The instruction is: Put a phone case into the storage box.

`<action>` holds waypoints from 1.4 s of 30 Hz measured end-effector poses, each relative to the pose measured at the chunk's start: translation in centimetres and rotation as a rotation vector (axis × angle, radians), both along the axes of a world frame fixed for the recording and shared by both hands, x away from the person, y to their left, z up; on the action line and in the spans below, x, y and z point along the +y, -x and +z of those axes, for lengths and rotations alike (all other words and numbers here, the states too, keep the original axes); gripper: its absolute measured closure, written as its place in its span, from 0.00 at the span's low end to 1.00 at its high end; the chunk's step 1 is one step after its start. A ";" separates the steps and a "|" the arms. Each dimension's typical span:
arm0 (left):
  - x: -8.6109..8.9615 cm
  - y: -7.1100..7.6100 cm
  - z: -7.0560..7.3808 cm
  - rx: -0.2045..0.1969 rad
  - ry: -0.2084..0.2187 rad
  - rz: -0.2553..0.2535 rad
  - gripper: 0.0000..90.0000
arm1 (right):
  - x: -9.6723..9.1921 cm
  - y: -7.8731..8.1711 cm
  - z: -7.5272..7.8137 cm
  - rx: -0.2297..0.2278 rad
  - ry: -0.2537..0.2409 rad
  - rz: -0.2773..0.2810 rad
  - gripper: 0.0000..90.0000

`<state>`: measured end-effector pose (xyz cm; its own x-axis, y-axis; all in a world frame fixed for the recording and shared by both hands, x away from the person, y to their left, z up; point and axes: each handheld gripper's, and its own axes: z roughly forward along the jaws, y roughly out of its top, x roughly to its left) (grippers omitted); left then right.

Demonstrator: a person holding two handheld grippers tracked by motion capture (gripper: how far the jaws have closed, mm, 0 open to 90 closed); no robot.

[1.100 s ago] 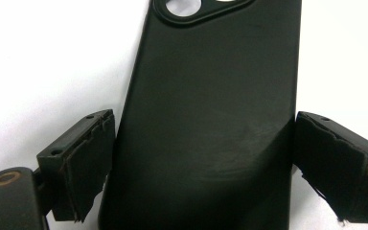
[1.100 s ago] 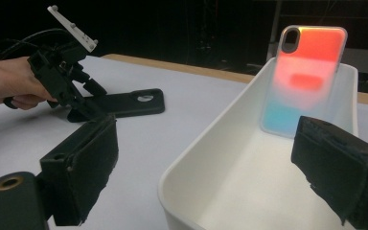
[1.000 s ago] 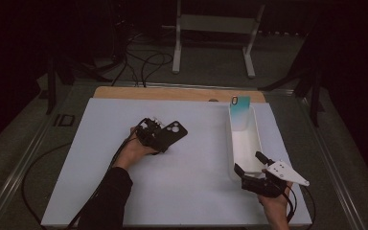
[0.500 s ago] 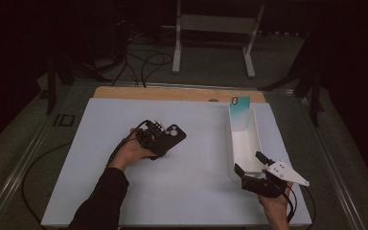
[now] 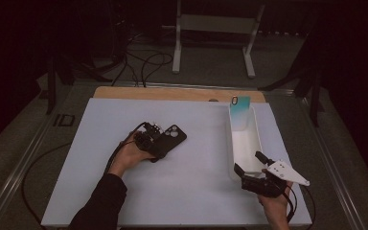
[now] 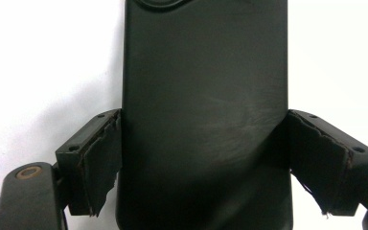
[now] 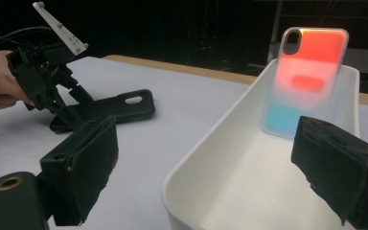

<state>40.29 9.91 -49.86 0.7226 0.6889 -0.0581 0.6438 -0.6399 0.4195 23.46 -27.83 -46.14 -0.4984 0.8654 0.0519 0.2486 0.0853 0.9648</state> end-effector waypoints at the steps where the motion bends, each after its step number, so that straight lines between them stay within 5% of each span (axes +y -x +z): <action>1: 0.0 0.1 0.1 -0.006 0.011 0.001 0.19 | 0.0 0.0 0.0 0.001 -0.006 0.000 0.10; 14: 0.2 2.8 3.2 -0.112 0.127 -0.001 0.18 | -0.2 -0.4 0.5 0.048 -0.078 0.037 0.10; 24: 0.2 5.7 4.4 -0.179 0.218 -0.018 0.18 | 0.3 -1.0 0.8 0.095 -0.083 0.079 0.10; 30: -1.0 7.9 4.9 -0.223 0.253 -0.067 0.18 | 1.7 -2.2 1.4 0.159 -0.094 0.142 0.10; 42: -3.7 9.7 6.3 -0.274 0.313 -0.152 0.18 | 5.1 -4.0 2.7 0.222 -0.134 0.243 0.16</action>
